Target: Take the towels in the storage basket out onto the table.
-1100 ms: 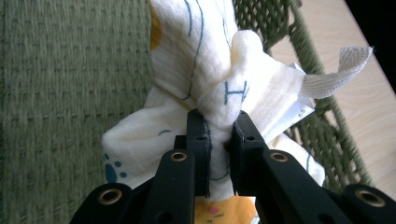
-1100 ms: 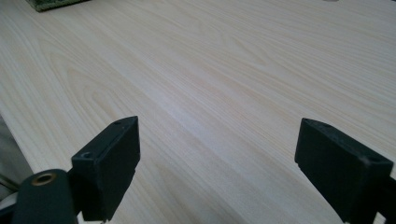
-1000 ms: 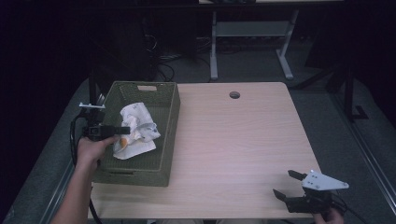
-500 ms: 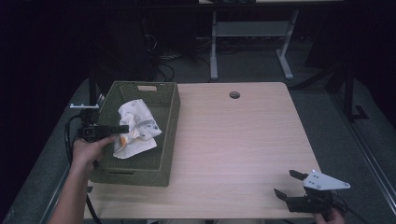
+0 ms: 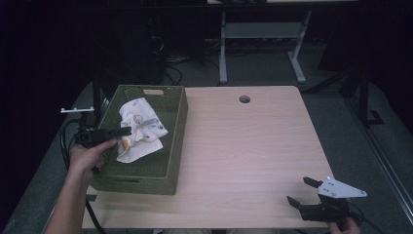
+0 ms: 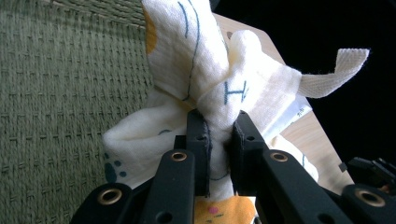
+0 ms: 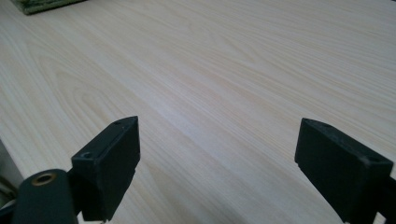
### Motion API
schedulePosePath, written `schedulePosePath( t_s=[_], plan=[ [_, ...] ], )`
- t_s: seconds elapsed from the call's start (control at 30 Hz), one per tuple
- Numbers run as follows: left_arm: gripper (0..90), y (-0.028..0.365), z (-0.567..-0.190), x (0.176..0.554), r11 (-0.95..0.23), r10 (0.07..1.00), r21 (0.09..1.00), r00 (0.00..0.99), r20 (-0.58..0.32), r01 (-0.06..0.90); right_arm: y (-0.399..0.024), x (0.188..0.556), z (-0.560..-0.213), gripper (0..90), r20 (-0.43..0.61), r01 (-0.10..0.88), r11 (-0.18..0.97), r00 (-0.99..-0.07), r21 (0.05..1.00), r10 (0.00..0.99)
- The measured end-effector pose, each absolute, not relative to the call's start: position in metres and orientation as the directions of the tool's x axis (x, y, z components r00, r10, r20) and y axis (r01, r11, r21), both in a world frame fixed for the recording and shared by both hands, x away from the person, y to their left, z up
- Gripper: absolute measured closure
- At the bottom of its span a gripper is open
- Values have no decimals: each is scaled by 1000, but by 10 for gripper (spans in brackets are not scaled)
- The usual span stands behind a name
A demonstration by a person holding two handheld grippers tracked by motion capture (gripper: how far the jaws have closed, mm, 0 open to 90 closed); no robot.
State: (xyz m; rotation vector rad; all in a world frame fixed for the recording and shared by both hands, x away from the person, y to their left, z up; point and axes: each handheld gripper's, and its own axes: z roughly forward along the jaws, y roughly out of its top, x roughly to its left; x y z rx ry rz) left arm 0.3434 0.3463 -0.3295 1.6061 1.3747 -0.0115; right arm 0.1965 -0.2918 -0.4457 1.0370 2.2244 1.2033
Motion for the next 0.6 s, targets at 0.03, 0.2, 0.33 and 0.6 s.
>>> schedulePosePath(
  t_s=[0.03, 0.2, 0.33, 0.6],
  plan=[
    [802, 347, -328, 343, 127, 741, 649, 363, -565, 750, -293, 196, -446, 139, 0, 416, 345, -638, 841, 770],
    [802, 348, -322, 338, 137, 724, 661, 381, -576, 738, -295, 196, -446, 138, 8, 420, 333, -631, 844, 776],
    [802, 349, -317, 336, 136, 716, 671, 395, -575, 729, -295, 196, -446, 138, 3, 418, 337, -632, 844, 775],
    [802, 350, -314, 336, 168, 674, 688, 427, -603, 706, -295, 198, -448, 138, 7, 425, 343, -637, 838, 771]
  ],
)
